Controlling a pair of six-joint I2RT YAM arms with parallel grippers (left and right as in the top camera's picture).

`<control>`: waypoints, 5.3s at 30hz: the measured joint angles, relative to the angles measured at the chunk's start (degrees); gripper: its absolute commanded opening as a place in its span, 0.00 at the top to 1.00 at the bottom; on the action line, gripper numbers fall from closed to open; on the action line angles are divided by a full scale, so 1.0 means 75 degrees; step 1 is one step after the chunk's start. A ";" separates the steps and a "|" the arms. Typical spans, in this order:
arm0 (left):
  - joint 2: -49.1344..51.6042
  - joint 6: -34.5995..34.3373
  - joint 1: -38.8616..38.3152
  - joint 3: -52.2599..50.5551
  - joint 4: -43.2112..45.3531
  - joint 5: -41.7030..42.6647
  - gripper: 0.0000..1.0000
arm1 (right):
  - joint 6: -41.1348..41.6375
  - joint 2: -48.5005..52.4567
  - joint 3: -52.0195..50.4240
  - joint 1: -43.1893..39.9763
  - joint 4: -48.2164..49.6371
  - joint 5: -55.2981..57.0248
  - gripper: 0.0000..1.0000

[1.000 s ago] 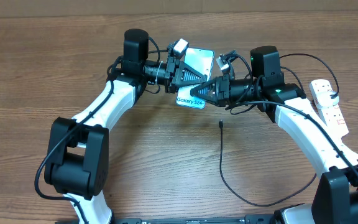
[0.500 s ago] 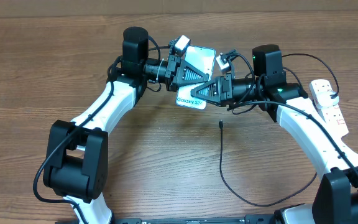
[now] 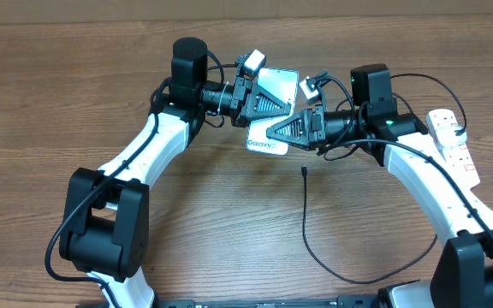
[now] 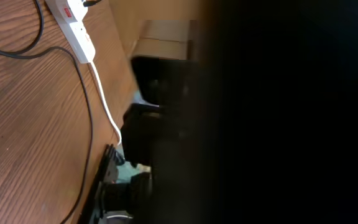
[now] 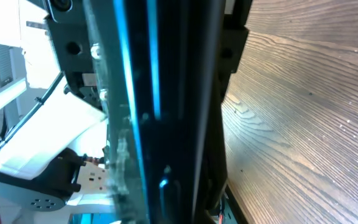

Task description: Plug charger to phone and switch on socket

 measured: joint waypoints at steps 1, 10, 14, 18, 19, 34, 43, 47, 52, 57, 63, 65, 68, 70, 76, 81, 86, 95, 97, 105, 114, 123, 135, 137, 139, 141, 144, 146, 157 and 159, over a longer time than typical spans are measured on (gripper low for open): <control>0.0000 0.0012 0.0003 0.0000 0.0003 0.0006 0.96 | -0.0003 -0.0003 0.0000 0.0000 0.0003 -0.0017 0.96; 0.0000 0.0233 0.0003 -0.0006 0.0052 0.0009 0.96 | -0.0067 -0.0020 0.0017 0.0006 -0.0344 0.0545 0.30; -0.0052 0.0615 -0.0050 -0.0006 0.0085 0.0003 0.96 | -0.0254 0.0044 -0.0082 0.0189 -0.0478 0.0982 0.11; -0.0099 0.1303 -0.0052 -0.0006 0.0099 0.0012 0.96 | -0.0560 0.0076 -0.0117 0.0195 -0.0621 0.1137 0.07; -0.0102 0.1612 -0.0052 -0.0006 0.0099 0.0009 0.96 | -0.0606 0.0099 -0.0119 0.0184 -0.0673 0.1180 0.07; -0.0201 0.2381 -0.0090 -0.0006 0.0082 -0.0102 0.96 | -0.1993 0.0026 0.0268 -0.0283 -0.2253 0.1215 0.02; -0.0440 0.2381 0.0169 -0.0329 0.0085 0.0239 0.96 | -0.2483 -0.0172 0.0752 -0.0420 -0.2806 0.1614 0.01; -0.0458 0.2381 0.0224 -0.0603 0.0076 0.0216 0.96 | -0.2632 -0.0172 0.0752 -0.0417 -0.3191 0.1874 0.01; -0.0458 0.2433 0.0315 -0.0941 -0.0600 -0.0274 0.96 | -0.2722 -0.0172 0.0758 -0.0420 -0.3931 0.2652 0.01; -0.0466 0.2506 0.0323 -0.1139 -0.2381 -0.1495 0.96 | -0.2771 -0.0172 0.0761 -0.0420 -0.4538 0.3136 0.01; -0.0466 0.2655 0.0323 -0.1253 -0.4619 -0.3684 0.96 | -0.2760 -0.0172 0.0758 -0.0417 -0.4928 0.3681 0.07; -0.0466 0.2667 0.0323 -0.1256 -0.4954 -0.4202 0.96 | -0.2699 -0.0172 0.0743 -0.0417 -0.4922 0.4001 0.26; -0.0469 0.2736 0.0323 -0.1256 -0.5321 -0.4986 0.96 | -0.2355 -0.0172 0.0603 -0.0417 -0.4922 0.4797 0.61; -0.0469 0.2871 0.0323 -0.1256 -0.5485 -0.5359 0.96 | -0.2110 -0.0172 0.0449 -0.0420 -0.4943 0.5342 0.80; -0.0469 0.3311 0.0323 -0.1256 -0.6024 -0.6210 0.96 | -0.1693 -0.0172 0.0087 -0.0420 -0.4948 0.6295 0.96; -0.0469 0.3692 0.0323 -0.1256 -0.6645 -0.7018 0.96 | -0.1221 -0.0172 -0.0405 -0.0420 -0.4922 0.7038 0.96; -0.0469 0.4173 0.0323 -0.1259 -0.7070 -0.7603 0.96 | -0.0673 -0.0172 -0.0941 -0.0417 -0.4701 0.7560 0.96; -0.0469 0.4607 0.0323 -0.1711 -0.7029 -0.7938 0.96 | -0.0047 -0.0184 -0.1804 -0.0417 -0.3698 0.7793 0.96; -0.0469 0.4613 0.0323 -0.1766 -0.6980 -0.7979 0.96 | -0.0003 -0.0184 -0.1813 -0.0417 -0.3620 0.7819 0.96; -0.0469 0.4645 0.0323 -0.1775 -0.7023 -0.8454 0.96 | 0.0047 -0.0184 -0.1813 -0.0417 -0.3337 0.7898 0.95; -0.0469 0.4654 0.0224 -0.1903 -0.7000 -0.8944 0.96 | 0.0184 -0.0187 -0.1953 -0.0417 -0.2541 0.7927 0.95; -0.0513 0.4660 0.0149 -0.1906 -0.6959 -0.9023 0.96 | 0.0248 -0.0187 -0.2754 -0.0420 -0.1679 0.7927 0.92; -0.0513 0.4663 0.0149 -0.1906 -0.6927 -0.9028 0.96 | 0.0268 -0.0213 -0.2932 -0.0420 -0.1609 0.7854 0.94; -0.0513 0.4660 0.0149 -0.1906 -0.6924 -0.9028 0.96 | 0.0286 -0.0213 -0.2932 -0.0417 -0.1582 0.7834 0.96; -0.0513 0.4660 0.0149 -0.1906 -0.6927 -0.9031 0.96 | 0.0274 -0.0213 -0.2932 -0.0417 -0.1542 0.7793 0.96; -0.0513 0.4663 0.0149 -0.1906 -0.6924 -0.9028 0.96 | 0.0274 -0.0213 -0.2932 -0.0420 -0.1527 0.7737 0.88; -0.0513 0.4660 0.0149 -0.1906 -0.6921 -0.9031 0.96 | 0.0265 -0.0213 -0.2932 -0.0420 -0.1472 0.7676 0.60; -0.0513 0.4660 0.0149 -0.1906 -0.6918 -0.9031 0.96 | 0.0283 -0.0239 -0.2929 -0.0417 -0.1408 0.7554 0.54; -0.0513 0.4660 0.0149 -0.1906 -0.6863 -0.9028 0.96 | -0.0510 -0.0268 -0.2142 -0.0431 -0.2713 0.7414 0.87; -0.0513 0.4663 0.0149 -0.1906 -0.6860 -0.9031 0.96 | -0.0737 -0.0268 -0.1445 -0.0431 -0.3378 0.7469 0.86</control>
